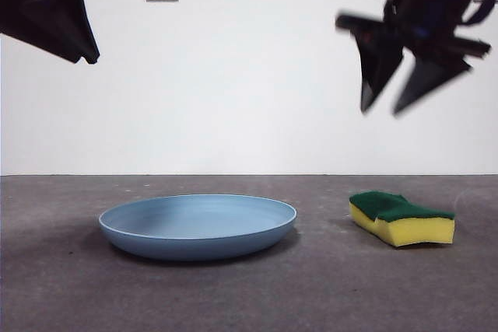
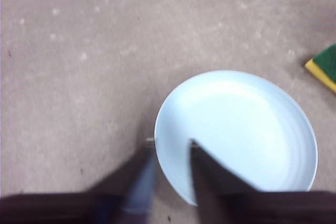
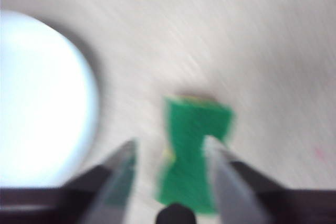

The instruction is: Pick up the plate,pick up the cloth,clean the plate with the cloth

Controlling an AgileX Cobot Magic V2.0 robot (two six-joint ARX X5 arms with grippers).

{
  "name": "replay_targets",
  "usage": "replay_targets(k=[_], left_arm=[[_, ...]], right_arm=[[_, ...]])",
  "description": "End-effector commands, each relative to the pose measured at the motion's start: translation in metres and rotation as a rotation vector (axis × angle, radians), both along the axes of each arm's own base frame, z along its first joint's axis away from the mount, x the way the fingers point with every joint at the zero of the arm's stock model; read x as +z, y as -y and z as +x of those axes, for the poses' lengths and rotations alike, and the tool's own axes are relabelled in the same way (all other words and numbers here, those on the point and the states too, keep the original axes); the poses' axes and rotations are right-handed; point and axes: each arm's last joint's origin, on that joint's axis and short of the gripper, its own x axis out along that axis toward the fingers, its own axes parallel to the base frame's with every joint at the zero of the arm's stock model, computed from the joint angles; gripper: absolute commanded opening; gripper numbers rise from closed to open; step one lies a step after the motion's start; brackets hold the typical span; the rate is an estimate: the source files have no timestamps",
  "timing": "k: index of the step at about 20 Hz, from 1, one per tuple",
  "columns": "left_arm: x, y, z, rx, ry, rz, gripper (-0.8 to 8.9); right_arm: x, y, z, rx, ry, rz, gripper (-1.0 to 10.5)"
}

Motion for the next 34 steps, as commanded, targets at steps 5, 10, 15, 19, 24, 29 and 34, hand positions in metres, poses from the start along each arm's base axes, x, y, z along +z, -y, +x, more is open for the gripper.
replay_targets(k=[5,10,15,19,24,29,34], left_arm=[[0.006,-0.01,-0.013,-0.027,0.128,-0.073,-0.09],[-0.031,-0.032,-0.043,-0.006,0.264,-0.157,-0.09],[-0.059,-0.046,-0.06,0.021,0.31,-0.242,-0.07],[-0.061,-0.046,-0.059,0.029,0.296,-0.231,0.0],[-0.063,-0.046,-0.06,0.029,0.271,-0.217,0.0],[-0.061,-0.053,-0.066,0.054,0.305,-0.157,0.0],[-0.057,-0.077,-0.078,0.159,0.463,-0.154,0.0]], right_arm=[[-0.007,0.003,-0.049,0.082,0.245,0.118,-0.1],[-0.049,0.012,-0.09,0.13,0.371,0.194,-0.1],[-0.06,0.016,-0.108,0.133,0.388,0.217,0.0],[-0.06,0.016,-0.108,0.133,0.389,0.217,0.0],[-0.06,0.016,-0.108,0.133,0.389,0.217,0.0],[-0.06,0.016,-0.108,0.133,0.389,0.217,0.0],[-0.06,0.016,-0.108,0.133,0.389,0.217,0.0]])
